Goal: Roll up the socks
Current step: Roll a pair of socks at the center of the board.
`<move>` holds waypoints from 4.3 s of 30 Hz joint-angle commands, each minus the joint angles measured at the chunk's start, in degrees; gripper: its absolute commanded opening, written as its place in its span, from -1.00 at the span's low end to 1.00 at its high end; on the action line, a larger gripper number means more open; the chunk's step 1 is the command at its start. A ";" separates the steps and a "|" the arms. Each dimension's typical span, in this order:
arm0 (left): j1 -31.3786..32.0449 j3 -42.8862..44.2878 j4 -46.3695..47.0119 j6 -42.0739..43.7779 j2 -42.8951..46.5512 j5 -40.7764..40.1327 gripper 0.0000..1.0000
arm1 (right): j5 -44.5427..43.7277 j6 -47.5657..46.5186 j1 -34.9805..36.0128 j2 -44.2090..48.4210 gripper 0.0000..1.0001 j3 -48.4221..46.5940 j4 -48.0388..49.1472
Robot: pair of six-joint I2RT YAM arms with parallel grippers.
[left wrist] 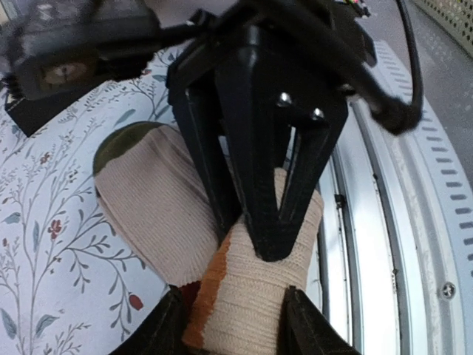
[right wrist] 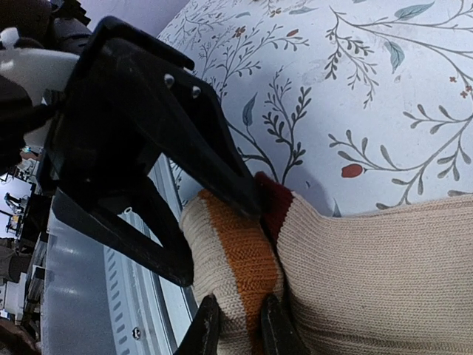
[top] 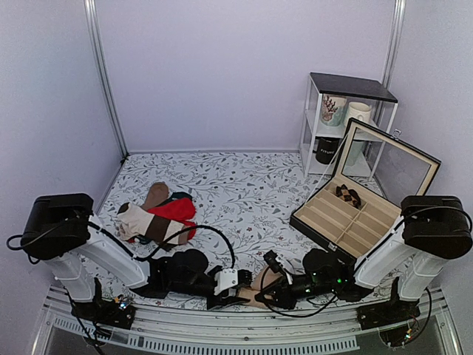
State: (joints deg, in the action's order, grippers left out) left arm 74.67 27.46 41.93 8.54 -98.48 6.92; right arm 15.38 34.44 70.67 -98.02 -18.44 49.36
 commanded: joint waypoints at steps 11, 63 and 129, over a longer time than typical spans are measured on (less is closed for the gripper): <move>0.91 0.67 2.12 -0.29 -5.29 4.72 -0.16 | 3.95 1.61 -0.34 -5.48 -0.73 2.89 -17.63; 0.60 0.68 -0.91 -7.79 -6.32 10.95 -1.00 | 3.29 1.06 -1.12 -6.42 -0.50 0.57 -20.81; -1.53 0.00 -3.79 -4.59 7.18 -0.67 0.37 | -11.18 -0.13 4.84 6.17 -0.72 7.26 -13.01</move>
State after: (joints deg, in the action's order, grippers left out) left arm 70.37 30.57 31.97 -6.28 -95.79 15.73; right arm -2.85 26.96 78.22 -88.95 -14.72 41.85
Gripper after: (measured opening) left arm 0.670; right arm 0.172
